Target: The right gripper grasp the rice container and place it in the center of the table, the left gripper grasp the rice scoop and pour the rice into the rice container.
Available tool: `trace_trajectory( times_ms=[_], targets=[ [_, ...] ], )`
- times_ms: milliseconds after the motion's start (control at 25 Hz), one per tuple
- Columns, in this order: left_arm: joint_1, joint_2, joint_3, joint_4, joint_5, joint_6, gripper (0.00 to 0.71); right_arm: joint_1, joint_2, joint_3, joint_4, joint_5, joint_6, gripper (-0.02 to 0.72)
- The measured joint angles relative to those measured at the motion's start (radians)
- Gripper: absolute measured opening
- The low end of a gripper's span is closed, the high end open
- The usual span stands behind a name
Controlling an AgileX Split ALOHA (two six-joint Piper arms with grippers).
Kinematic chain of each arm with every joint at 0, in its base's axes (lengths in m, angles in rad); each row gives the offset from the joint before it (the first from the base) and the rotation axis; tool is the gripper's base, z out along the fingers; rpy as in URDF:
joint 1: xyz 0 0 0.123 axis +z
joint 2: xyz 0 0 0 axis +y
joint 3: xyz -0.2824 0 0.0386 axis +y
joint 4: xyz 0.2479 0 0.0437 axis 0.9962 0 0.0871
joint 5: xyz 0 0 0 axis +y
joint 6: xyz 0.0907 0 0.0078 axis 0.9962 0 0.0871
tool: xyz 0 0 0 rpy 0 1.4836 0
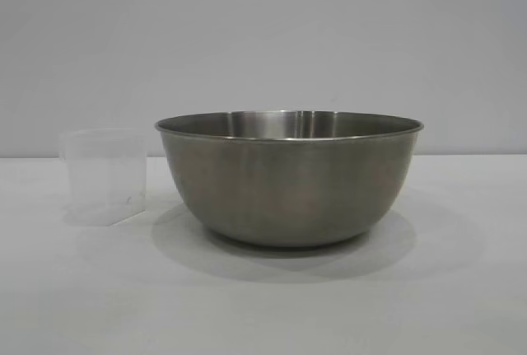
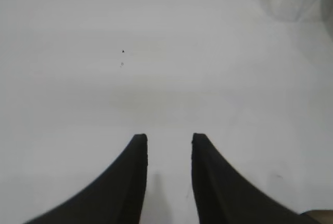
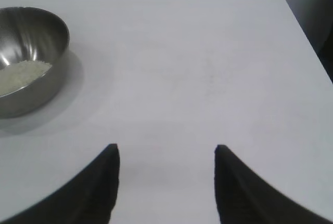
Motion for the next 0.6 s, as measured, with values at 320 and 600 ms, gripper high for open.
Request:
trace_trajectory(
  times_ms=[320, 600],
  targets=[
    [-0.049, 0.0, 0.0, 0.0, 0.0, 0.0, 0.164, 0.0, 0.0, 0.0, 0.0, 0.0, 0.0, 0.346],
    [-0.065, 0.0, 0.0, 0.0, 0.0, 0.0, 0.164, 0.02, 0.0, 0.0, 0.0, 0.002, 0.0, 0.346]
  ],
)
